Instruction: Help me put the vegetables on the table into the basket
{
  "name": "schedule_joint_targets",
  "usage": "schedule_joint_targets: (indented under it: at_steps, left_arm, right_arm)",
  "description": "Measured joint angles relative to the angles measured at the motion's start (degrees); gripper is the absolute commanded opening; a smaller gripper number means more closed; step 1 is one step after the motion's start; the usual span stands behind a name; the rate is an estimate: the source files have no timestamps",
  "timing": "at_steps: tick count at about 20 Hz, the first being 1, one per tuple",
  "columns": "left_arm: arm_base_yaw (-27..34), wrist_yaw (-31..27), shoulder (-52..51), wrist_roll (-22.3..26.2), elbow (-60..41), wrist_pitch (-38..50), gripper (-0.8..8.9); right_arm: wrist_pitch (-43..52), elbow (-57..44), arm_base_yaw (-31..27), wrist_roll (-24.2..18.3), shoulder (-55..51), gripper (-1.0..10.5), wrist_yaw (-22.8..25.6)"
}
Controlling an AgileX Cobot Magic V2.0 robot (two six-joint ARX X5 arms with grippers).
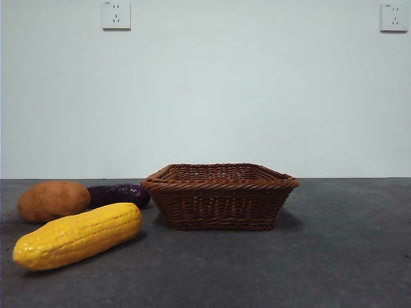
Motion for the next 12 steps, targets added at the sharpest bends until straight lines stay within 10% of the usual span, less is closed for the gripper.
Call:
schedule_joint_targets:
  at_steps: [12]
  left_arm:
    - [0.0, 0.0, 1.8, 0.0, 0.0, 0.1, 6.00]
  right_arm:
    - [14.3, 0.4, 1.4, 4.7, 14.0, 5.8, -3.1]
